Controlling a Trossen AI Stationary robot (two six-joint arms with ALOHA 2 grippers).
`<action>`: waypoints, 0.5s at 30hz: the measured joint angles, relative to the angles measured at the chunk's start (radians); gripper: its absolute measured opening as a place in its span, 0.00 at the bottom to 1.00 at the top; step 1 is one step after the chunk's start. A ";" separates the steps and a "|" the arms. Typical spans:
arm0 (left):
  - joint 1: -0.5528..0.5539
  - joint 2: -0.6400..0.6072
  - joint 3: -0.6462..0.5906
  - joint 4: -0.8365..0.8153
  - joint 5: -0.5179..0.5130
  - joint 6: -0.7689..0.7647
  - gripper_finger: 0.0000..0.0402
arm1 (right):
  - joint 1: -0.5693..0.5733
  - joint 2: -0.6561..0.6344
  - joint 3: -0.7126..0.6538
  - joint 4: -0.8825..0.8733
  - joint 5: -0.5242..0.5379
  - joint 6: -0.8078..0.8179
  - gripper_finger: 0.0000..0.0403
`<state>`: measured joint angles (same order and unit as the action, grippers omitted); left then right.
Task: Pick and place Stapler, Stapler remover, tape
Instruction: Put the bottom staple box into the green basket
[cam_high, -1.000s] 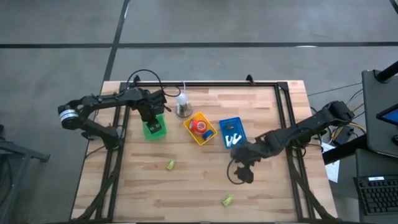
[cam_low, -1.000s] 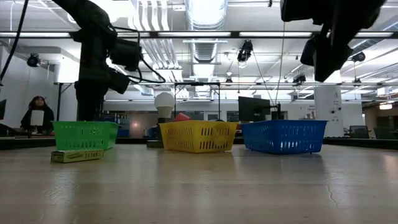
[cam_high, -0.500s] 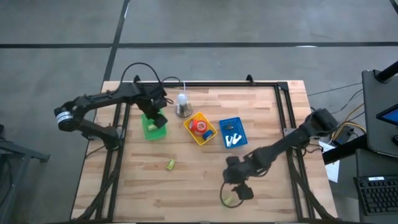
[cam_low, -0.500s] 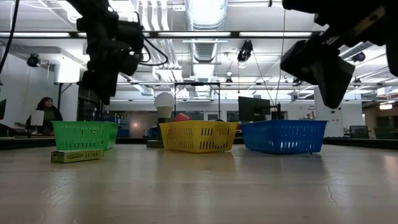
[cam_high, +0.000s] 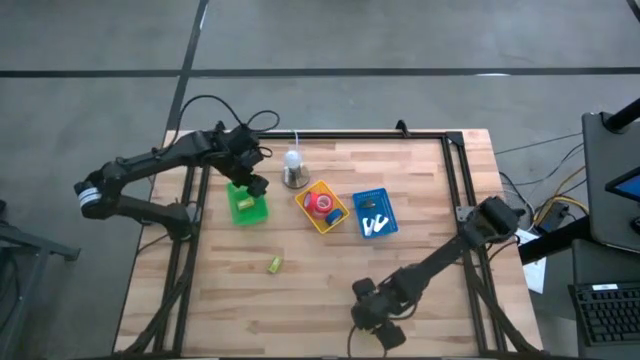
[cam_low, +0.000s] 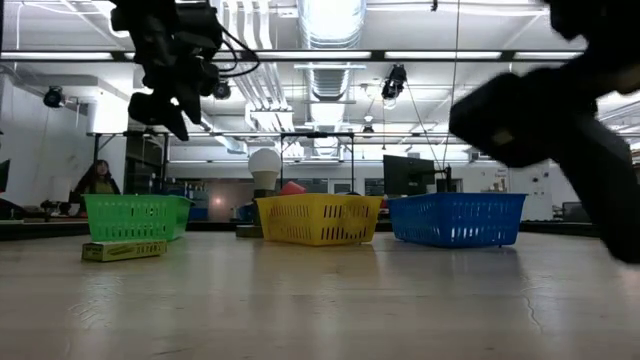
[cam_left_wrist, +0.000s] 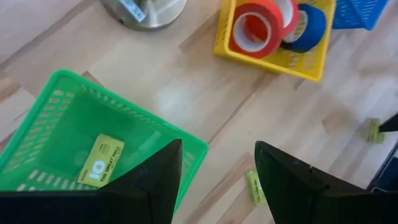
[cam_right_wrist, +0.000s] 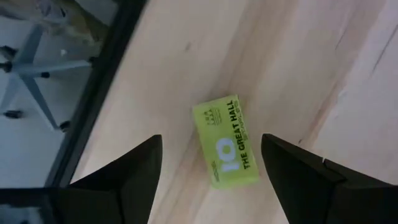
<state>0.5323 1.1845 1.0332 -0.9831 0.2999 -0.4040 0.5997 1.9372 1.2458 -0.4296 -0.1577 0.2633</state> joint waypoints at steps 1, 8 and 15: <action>0.000 -0.009 0.000 0.003 0.001 0.005 0.51 | 0.000 0.017 0.010 -0.005 0.000 0.012 0.67; -0.003 -0.056 -0.003 0.007 0.035 0.069 0.51 | -0.002 0.151 0.104 -0.108 0.033 0.069 0.61; -0.006 -0.086 -0.005 0.026 0.121 0.082 0.51 | -0.013 0.173 0.161 -0.193 0.033 0.094 0.41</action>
<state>0.5266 1.0984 1.0279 -0.9568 0.4213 -0.3225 0.5871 2.1098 1.4069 -0.6223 -0.1251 0.3575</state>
